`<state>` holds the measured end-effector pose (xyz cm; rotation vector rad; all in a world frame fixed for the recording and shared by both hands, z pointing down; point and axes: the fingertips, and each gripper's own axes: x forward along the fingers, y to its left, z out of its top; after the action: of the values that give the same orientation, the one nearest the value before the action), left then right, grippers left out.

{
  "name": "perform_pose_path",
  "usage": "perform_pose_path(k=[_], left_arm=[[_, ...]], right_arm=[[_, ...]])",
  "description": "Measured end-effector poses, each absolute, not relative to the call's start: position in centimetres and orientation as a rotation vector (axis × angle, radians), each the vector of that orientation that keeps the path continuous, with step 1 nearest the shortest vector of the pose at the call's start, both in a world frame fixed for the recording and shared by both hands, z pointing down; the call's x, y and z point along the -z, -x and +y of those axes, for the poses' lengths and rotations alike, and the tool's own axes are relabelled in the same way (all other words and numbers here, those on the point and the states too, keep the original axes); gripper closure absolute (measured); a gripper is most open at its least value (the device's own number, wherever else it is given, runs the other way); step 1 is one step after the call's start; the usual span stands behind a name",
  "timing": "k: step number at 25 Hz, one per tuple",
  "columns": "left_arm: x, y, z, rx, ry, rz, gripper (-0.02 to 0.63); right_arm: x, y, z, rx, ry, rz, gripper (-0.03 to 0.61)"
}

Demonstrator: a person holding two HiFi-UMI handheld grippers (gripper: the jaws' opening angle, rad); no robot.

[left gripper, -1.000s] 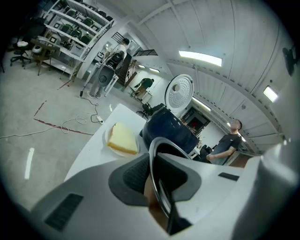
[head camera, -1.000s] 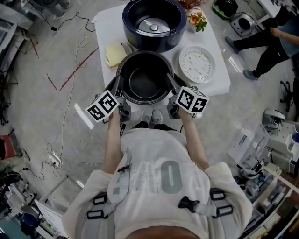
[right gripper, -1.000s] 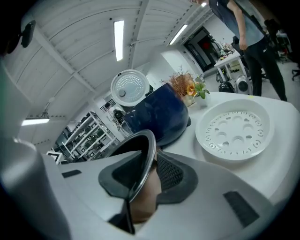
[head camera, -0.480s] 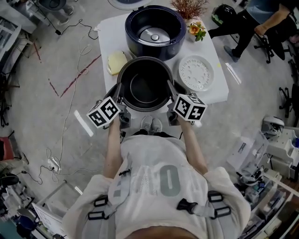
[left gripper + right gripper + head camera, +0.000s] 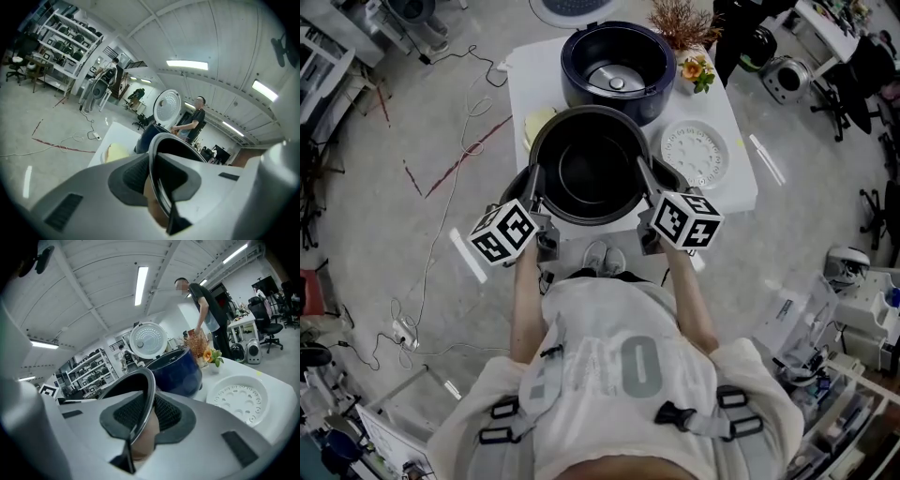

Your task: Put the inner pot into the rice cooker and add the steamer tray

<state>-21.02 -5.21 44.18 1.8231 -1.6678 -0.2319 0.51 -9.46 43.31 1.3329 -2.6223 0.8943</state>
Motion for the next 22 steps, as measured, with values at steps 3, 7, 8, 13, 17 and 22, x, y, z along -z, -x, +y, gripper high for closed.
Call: perform_pose_path(k=[3,7,8,13,17,22], left_arm=[[-42.1,21.2,-4.6,0.232,-1.862,-1.711,0.549],[-38.8,22.0,-4.0,0.254,-1.916,-1.778,0.549],[-37.9,22.2,-3.8,0.264,-1.929,-1.798,0.549],[-32.2,23.2,-4.5,0.301,-2.043,-1.882,0.548],[-27.9,23.2,-6.2,0.309,-2.141,-1.908,0.549],[-24.9,22.7,-8.8,0.278,-2.246,-1.9,0.548]], right_arm=[[-41.6,-0.1,-9.3,-0.859,-1.318,-2.662,0.497],[-38.8,0.8,-9.3,-0.819,-1.29,-2.73,0.497],[-37.9,1.1,-9.2,-0.807,-1.282,-2.751,0.497],[-33.1,2.3,-10.5,-0.705,-1.276,-2.856,0.497],[-29.3,2.4,-11.8,-0.621,-1.329,-2.888,0.495],[-25.5,1.9,-13.8,-0.493,-1.416,-2.875,0.495]])
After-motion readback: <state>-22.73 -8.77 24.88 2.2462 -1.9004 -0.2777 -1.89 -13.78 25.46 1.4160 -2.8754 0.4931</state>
